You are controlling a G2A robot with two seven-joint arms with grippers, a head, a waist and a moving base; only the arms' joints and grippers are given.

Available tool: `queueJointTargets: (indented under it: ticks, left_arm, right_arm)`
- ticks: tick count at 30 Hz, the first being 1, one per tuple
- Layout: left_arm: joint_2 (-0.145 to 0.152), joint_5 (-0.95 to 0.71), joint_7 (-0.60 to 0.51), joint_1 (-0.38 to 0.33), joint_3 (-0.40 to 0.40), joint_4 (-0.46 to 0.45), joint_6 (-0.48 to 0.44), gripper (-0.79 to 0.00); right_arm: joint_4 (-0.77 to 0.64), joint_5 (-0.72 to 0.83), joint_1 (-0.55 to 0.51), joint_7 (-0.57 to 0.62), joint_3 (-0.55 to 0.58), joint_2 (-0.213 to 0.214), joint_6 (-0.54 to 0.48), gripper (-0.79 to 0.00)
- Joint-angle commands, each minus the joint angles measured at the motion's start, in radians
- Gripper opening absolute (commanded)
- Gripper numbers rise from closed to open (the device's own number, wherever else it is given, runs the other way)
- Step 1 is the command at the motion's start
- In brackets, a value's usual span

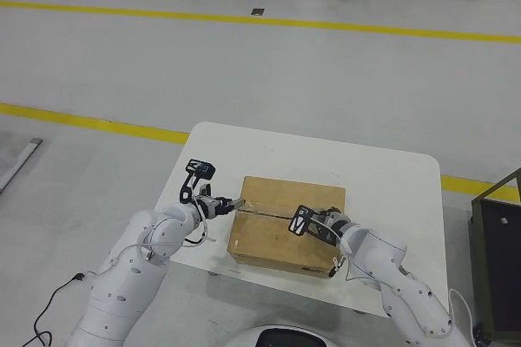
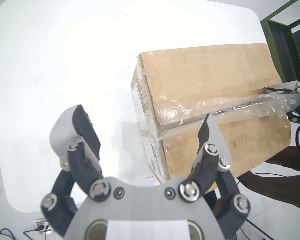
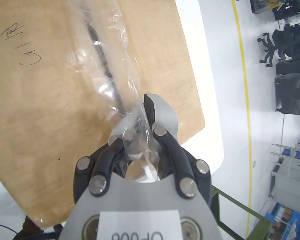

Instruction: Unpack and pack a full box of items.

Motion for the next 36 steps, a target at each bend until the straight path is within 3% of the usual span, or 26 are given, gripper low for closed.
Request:
queueJointTargets:
  ticks: [1, 22, 24, 26, 27, 31, 33, 34, 36]
  left_arm:
    - [-0.004, 0.007, -0.009, -0.016, 0.019, 0.024, 0.005, 0.0]
    - [-0.038, 0.111, -0.017, -0.109, 0.149, 0.171, 0.066, 0.0]
    - [-0.04, 0.113, -0.015, -0.114, 0.154, 0.177, 0.069, 0.0]
    - [-0.042, 0.118, -0.013, -0.117, 0.159, 0.179, 0.068, 0.0]
    - [-0.043, 0.118, -0.013, -0.117, 0.16, 0.18, 0.066, 0.0]
    - [-0.045, 0.126, -0.015, -0.115, 0.163, 0.179, 0.062, 0.0]
    - [-0.045, 0.127, -0.017, -0.114, 0.162, 0.179, 0.062, 0.0]
    - [-0.046, 0.127, -0.017, -0.114, 0.162, 0.179, 0.06, 0.0]
    - [-0.046, 0.128, -0.02, -0.114, 0.161, 0.179, 0.059, 0.0]
  right_arm:
    - [0.008, -0.005, 0.007, 0.003, -0.007, -0.002, -0.003, -0.785]
    - [0.017, -0.014, 0.012, 0.016, -0.013, -0.008, -0.031, -0.785]
    - [0.016, -0.012, 0.011, 0.018, -0.008, -0.008, -0.033, -0.73]
    - [0.013, -0.007, 0.009, 0.024, 0.001, -0.007, -0.036, -0.622]
    - [0.01, -0.005, 0.007, 0.026, 0.006, -0.006, -0.038, -0.533]
    - [-0.001, 0.002, 0.001, 0.036, 0.041, -0.002, -0.048, -0.403]
    - [-0.008, 0.016, -0.005, 0.033, 0.069, 0.002, -0.055, -0.292]
    - [-0.012, 0.029, -0.009, 0.028, 0.088, 0.004, -0.057, -0.194]
    - [-0.021, 0.056, -0.024, 0.014, 0.132, 0.01, -0.067, -0.099]
